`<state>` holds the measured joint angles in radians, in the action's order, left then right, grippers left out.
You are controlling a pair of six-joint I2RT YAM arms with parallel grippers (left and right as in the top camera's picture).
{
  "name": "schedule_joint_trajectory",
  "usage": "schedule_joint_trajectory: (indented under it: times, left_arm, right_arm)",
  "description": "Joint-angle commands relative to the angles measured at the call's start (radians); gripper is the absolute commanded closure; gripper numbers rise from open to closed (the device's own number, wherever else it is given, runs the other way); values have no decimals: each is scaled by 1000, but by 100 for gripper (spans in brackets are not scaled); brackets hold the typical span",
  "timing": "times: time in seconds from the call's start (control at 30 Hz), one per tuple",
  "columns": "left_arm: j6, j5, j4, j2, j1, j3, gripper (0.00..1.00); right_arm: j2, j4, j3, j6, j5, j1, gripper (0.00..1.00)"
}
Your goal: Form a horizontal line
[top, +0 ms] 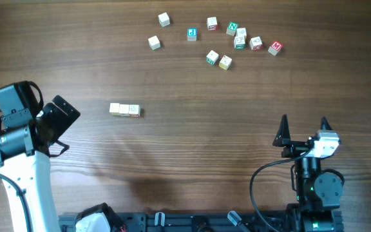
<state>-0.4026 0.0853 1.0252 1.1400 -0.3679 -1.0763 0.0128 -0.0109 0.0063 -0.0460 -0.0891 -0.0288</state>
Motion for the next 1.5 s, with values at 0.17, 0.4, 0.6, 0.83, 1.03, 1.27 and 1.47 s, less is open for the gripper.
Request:
schedule_joint_trajectory:
  times: [0.17, 0.4, 0.6, 0.83, 1.03, 1.27, 1.47]
  left_arm:
    - [-10, 13, -2, 1, -5, -8, 0]
    - [-10, 14, -2, 1, -5, -8, 0]
    - [-10, 13, -2, 1, -5, -8, 0]
    - [-10, 13, -2, 1, -5, -8, 0]
    - [-8, 14, -2, -72, 84, -1, 0]
    - [6, 29, -137, -433, 249, 186, 0]
    - [5, -97, -526, -968, 261, 604, 0]
  right_arm:
    - [-10, 2, -1, 17, 58, 49, 0]
    - [-9, 2, -1, 17, 58, 49, 0]
    - [-8, 2, -1, 17, 58, 49, 0]
    - [-8, 2, -1, 17, 58, 49, 0]
    - [-8, 2, -1, 17, 58, 49, 0]
    - [-8, 2, -1, 17, 58, 49, 0]
    - [-8, 2, -1, 18, 58, 49, 1]
